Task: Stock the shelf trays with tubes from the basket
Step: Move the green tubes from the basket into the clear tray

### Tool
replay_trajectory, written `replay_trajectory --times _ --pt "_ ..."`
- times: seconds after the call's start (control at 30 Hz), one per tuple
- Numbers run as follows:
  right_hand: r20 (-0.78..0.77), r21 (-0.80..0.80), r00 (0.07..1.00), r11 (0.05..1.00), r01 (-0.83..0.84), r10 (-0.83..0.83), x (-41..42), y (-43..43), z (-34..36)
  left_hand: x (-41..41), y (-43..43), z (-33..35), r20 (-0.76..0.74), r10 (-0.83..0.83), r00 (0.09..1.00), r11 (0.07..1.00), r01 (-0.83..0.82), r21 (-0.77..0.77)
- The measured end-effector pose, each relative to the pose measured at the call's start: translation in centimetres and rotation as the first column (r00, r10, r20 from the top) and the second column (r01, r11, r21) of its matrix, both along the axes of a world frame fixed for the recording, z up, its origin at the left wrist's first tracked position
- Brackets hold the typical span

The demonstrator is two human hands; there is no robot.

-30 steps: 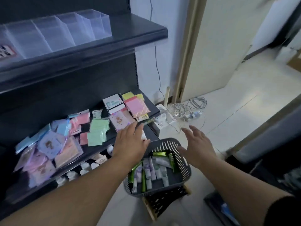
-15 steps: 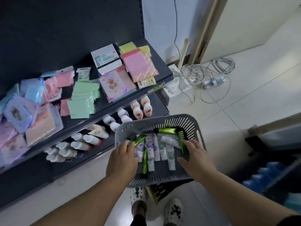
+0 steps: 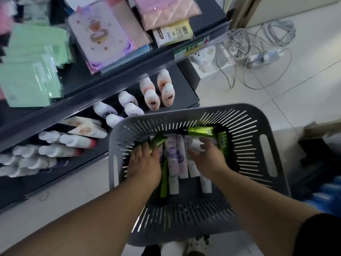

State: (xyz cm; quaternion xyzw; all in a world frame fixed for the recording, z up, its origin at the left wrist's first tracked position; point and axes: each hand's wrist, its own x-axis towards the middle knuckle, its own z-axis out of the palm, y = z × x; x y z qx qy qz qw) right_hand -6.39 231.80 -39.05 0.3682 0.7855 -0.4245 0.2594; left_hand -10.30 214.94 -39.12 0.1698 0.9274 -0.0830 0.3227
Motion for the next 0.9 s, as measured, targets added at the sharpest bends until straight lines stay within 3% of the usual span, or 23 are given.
replay_trajectory --times 0.13,0.33,0.47,0.57,0.67,0.8,0.9 --pt "-0.015 -0.044 0.974 0.973 0.226 -0.226 -2.3 -0.2 -3.3 -1.0 0.7 -2.0 0.03 -0.098 0.995 0.987 0.101 -0.125" --pt "-0.101 -0.097 0.87 0.875 0.474 -0.483 -3.8 -1.3 -5.9 -1.5 1.1 -3.4 0.064 -0.146 0.987 0.983 0.153 -0.106" --pt "-0.099 -0.243 0.674 0.675 0.696 -0.732 -4.6 -1.8 -6.5 -0.9 2.1 -4.4 0.156 -0.006 0.988 0.999 0.0 0.039" --pt "-0.076 -0.405 0.599 0.573 0.712 -0.797 -5.5 -1.6 -7.0 -0.6 2.1 -5.5 0.198 0.135 0.971 0.965 -0.174 0.195" --pt "0.014 -0.406 0.607 0.55 0.73 -0.795 -5.9 -1.3 -7.1 -0.6 1.9 -6.7 0.24 0.347 0.907 0.878 -0.404 0.257" --pt "0.109 -0.392 0.572 0.493 0.777 -0.813 -4.3 -2.6 -7.0 -0.6 2.6 -6.3 0.283 0.515 0.809 0.791 -0.576 0.205" --pt "0.091 -0.348 0.64 0.578 0.738 -0.763 -2.0 -3.1 -6.6 -0.3 2.6 -5.8 0.283 0.508 0.813 0.801 -0.567 0.191"
